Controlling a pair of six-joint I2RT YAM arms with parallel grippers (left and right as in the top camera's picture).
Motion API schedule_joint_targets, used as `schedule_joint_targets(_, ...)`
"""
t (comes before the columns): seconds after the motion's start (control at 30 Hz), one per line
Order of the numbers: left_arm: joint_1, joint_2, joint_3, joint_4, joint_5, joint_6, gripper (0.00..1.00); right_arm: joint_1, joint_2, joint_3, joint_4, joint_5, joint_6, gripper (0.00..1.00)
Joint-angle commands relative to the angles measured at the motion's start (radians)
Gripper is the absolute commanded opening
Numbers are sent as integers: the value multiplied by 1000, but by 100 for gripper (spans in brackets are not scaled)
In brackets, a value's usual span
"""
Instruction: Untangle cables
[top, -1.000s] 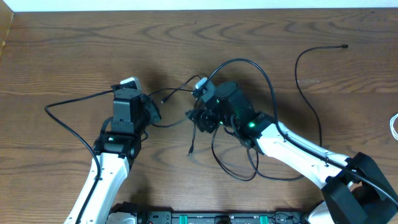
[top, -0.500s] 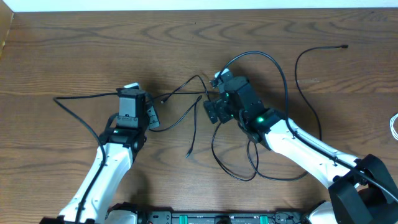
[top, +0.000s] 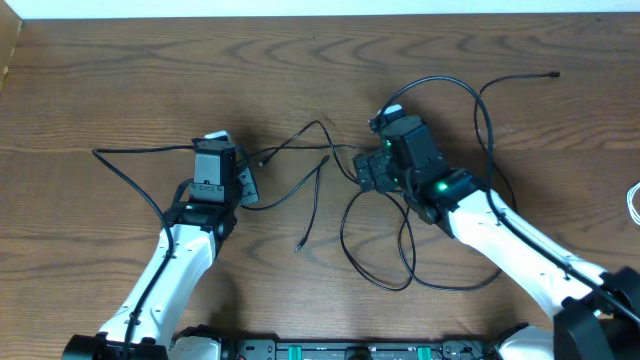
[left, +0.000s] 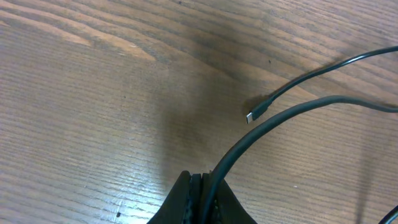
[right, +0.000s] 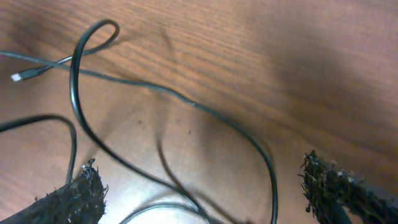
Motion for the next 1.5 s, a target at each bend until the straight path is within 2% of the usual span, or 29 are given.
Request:
schedule_joint_targets(0.0, 4, 14, 2, -14, -21, 20, 8, -23, -16, 2, -18, -130, 49, 99)
schedule_joint_targets(0.1, 4, 33, 2, -58, -22, 20, 8, -24, -9, 2, -53, -198, 40, 98)
schedule_joint_targets(0.2, 4, 59, 2, -89, -21, 19, 8, -24, -7, 2, -94, -203, 42, 87)
schedule_joint_targets(0.3, 4, 94, 2, -95, -21, -4, 8, -21, -7, 2, -132, -213, -14, 84)
schedule_joint_targets(0.4, 4, 127, 2, -95, 24, -26, 8, -16, 2, 0, -153, -215, -191, 89)
schedule_joint_targets(0.47, 4, 146, 2, -94, 60, -26, 8, -16, 16, -3, -164, -215, -312, 98)
schedule_joint_targets(0.6, 4, 175, 2, -95, 81, -30, 8, -20, 66, -13, -166, -215, -493, 98)
schedule_joint_targets(0.67, 4, 184, 2, -95, 81, -30, 8, -20, 108, -13, -151, -222, -512, 91)
schedule_joint_targets(0.87, 4, 186, 2, -92, 81, -29, 8, -19, 199, -13, -125, -283, -550, 85)
schedule_joint_targets(1.1, 4, 186, 2, -80, 81, -30, 8, -13, 312, -13, 22, -282, -557, 75)
schedule_joint_targets(1.17, 4, 186, 2, -80, 81, -30, 8, -11, 333, -13, 40, -282, -559, 67)
schedule_joint_targets(1.23, 4, 186, 2, -80, 81, -29, 8, -9, 344, -13, 37, -278, -582, 50)
schedule_joint_targets(1.27, 4, 186, 2, -80, 81, -29, 9, -9, 344, -13, 33, -275, -589, 36)
schedule_joint_targets(1.3, 4, 186, 2, -80, 80, -30, 9, -9, 344, -13, 31, -275, -594, 15)
schedule_joint_targets(1.33, 4, 186, 2, -80, 80, -30, 9, -9, 344, -13, 32, -275, -594, 3)
schedule_joint_targets(1.47, 4, 186, 2, -79, 80, -29, 9, -9, 340, -8, 41, -279, -579, 1)
